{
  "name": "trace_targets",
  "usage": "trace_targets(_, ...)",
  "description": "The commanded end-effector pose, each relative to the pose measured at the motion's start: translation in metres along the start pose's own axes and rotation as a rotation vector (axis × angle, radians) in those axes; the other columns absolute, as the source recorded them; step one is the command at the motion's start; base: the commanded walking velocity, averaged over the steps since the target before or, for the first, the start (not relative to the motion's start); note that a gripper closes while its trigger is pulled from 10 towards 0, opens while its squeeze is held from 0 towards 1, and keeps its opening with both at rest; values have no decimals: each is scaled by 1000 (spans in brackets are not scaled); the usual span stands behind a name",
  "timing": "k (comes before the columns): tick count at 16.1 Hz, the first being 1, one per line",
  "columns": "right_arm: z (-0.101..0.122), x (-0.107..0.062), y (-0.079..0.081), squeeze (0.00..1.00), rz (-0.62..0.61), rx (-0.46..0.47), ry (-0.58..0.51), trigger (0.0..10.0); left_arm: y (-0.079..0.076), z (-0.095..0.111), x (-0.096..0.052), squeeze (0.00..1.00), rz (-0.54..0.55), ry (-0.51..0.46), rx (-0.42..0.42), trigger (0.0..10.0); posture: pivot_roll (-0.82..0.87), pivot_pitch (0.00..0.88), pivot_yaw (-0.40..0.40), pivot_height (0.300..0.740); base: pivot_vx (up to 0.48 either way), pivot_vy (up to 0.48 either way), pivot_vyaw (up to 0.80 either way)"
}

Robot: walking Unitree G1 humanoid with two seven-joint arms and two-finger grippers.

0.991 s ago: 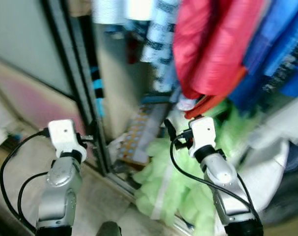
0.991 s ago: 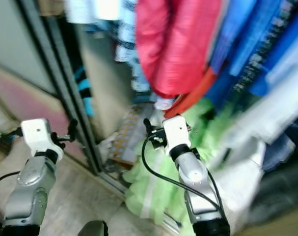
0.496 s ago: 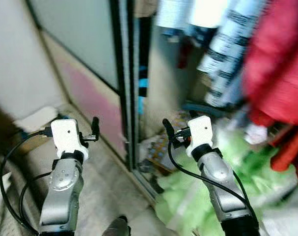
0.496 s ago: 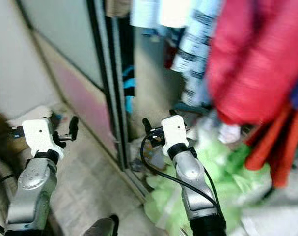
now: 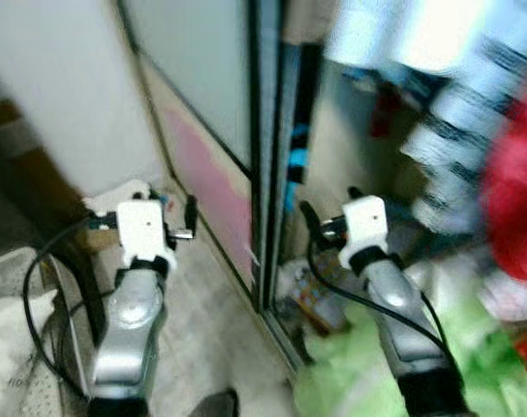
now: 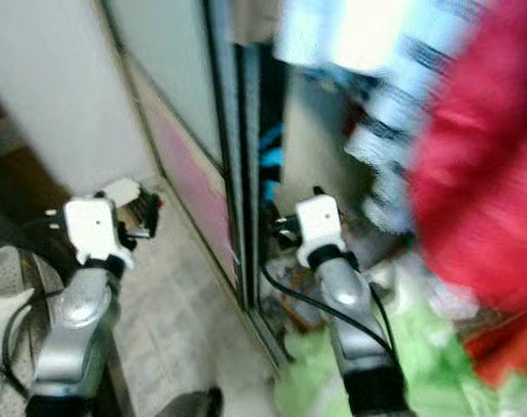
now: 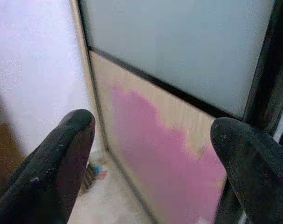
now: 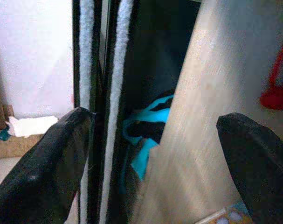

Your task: Clean up the room

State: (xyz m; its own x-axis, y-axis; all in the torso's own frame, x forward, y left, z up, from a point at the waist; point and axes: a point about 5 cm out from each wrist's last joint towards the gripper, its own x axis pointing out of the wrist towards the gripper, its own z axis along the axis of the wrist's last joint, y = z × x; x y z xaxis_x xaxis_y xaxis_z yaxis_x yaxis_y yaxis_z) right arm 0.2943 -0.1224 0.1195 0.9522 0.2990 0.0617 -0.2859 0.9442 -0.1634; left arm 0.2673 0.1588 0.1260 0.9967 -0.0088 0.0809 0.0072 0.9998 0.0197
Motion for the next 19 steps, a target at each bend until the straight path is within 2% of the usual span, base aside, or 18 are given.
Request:
trace_targets(1, 1, 0, 5, 0, 9, 10, -9, 10000, 3, 0, -3, 0, -5, -15, 5, 10000, 103, 0, -23, 740, 0, 0, 800)
trace_targets(4, -1, -2, 4, 0, 10, 7, -4, 10000, 1, -3, -6, 0, -23, 0, -24, 10000, 100, 0, -26, 740, 0, 0, 800)
trace_targets(5, -1, -3, 4, 0, 9, 6, -4, 10000, -2, -6, -8, 0, -31, 43, -108, 10000, 97, 0, -25, 740, 0, 0, 800)
trace_targets(8, -2, -4, 3, 0, 8, 5, 0, 10000, -3, -6, -8, 0, -64, 36, -58, 10000, 95, 0, -26, 740, 0, 0, 800)
trace_targets(10, -2, -4, 4, 0, 10, 12, 2, 10000, -1, -10, -7, 0, -31, 45, -31, 10000, 95, 0, -26, 740, 0, 0, 700)
trace_targets(12, -2, -4, 3, 0, 12, 6, 3, 10000, 0, -13, -6, 0, 50, 87, 63, 10000, 97, 0, -31, 740, 0, 0, 0)
trace_targets(13, -2, -4, 3, 0, 11, 5, 3, 10000, -2, -12, -7, 0, 1, 94, 49, 10000, 98, 0, -32, 740, 0, 0, 800)
trace_targets(14, -2, -4, 3, 0, 12, -3, 2, 10000, -5, -9, -8, 0, -83, 60, 23, 10000, 97, 0, -31, 740, 0, 0, 800)
trace_targets(19, -3, -4, 4, 0, 13, -2, 5, 10000, -3, -9, -8, 0, -57, 68, -20, 10000, 98, 0, -30, 740, 0, 0, 800)
